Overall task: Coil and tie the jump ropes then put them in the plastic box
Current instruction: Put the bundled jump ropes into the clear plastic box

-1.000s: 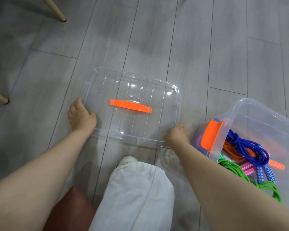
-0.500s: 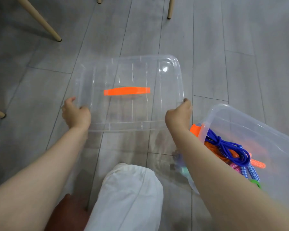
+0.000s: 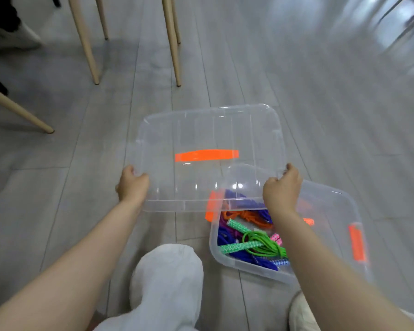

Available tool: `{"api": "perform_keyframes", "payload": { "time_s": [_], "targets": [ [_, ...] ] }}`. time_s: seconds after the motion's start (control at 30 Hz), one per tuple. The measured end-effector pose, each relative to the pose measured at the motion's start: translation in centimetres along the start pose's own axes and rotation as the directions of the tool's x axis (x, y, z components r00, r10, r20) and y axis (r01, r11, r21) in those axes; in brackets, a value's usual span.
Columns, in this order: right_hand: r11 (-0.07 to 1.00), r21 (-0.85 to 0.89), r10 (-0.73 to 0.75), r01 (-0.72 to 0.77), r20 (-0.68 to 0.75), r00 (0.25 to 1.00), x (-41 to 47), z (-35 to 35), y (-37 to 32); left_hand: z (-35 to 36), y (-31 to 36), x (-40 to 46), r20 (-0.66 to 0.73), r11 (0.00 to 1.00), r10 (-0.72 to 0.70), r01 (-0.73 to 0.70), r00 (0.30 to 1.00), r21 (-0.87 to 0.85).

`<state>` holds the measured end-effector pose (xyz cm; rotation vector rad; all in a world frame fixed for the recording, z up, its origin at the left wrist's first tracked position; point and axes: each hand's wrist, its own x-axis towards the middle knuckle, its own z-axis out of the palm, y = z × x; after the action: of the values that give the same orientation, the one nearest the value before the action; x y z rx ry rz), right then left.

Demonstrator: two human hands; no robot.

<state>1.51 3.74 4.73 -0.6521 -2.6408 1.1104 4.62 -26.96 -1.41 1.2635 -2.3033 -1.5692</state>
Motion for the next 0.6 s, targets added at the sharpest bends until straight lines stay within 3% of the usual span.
{"api": "perform_keyframes", "payload": {
  "time_s": [0.2, 0.47, 0.6],
  "targets": [
    [0.986, -0.060, 0.150, -0.156, -0.091, 0.984, 1.8, -8.1, 8.1, 4.2, 2.6, -5.9, 0.227, 0.985, 0.109, -0.136, 0.968, 0.103],
    [0.920, -0.149, 0.349, -0.362, -0.110, 0.931, 0.2, -15.0, 17.8, 8.5, 3.6, -11.7, 0.483, 0.956, 0.103, -0.220, 0.870, 0.192],
    [0.905, -0.206, 0.367, -0.372, -0.063, 0.928, -0.6, -15.7, 20.3, 9.1, 3.5, -12.6, 0.501, 0.933, 0.109, -0.262, 0.858, 0.246]
  ]
}}
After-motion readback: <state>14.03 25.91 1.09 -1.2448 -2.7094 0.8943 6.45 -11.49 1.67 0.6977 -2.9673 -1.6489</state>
